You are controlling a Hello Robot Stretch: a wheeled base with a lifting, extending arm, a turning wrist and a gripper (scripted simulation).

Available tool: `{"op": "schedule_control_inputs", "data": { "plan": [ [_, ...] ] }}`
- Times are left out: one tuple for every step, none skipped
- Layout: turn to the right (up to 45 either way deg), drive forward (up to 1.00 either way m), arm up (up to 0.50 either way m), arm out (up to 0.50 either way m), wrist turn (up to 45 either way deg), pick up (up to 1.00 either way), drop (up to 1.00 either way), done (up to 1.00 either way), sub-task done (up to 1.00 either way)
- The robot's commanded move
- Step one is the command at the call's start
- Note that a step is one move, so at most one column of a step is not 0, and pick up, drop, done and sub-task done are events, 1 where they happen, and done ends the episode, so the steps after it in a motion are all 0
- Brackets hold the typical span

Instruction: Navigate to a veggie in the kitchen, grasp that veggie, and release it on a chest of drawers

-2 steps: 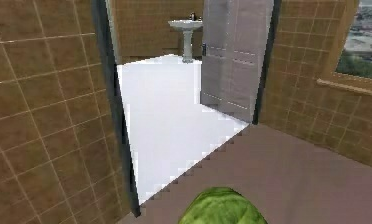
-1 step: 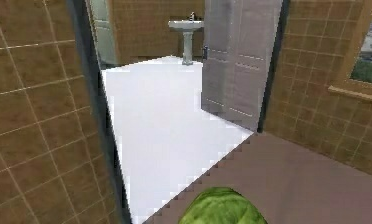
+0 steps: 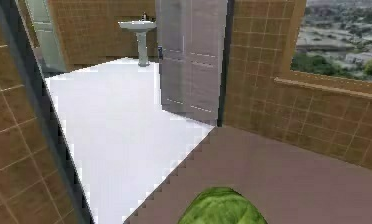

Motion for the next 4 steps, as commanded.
{"op": "schedule_control_inputs", "data": {
  "plan": [
    [0.0, 0.65, 0.00, 0.00, 0.0, 0.00, 0.00, 0.00, 0.00],
    [-30.0, 0.00, 0.00, 0.00, 0.0, 0.00, 0.00, 0.00, 0.00],
    [0.0, 1.00, 0.00, 0.00, 0.0, 0.00, 0.00, 0.00, 0.00],
    [0.0, 0.45, 0.00, 0.00, 0.0, 0.00, 0.00, 0.00, 0.00]
  ]
}}
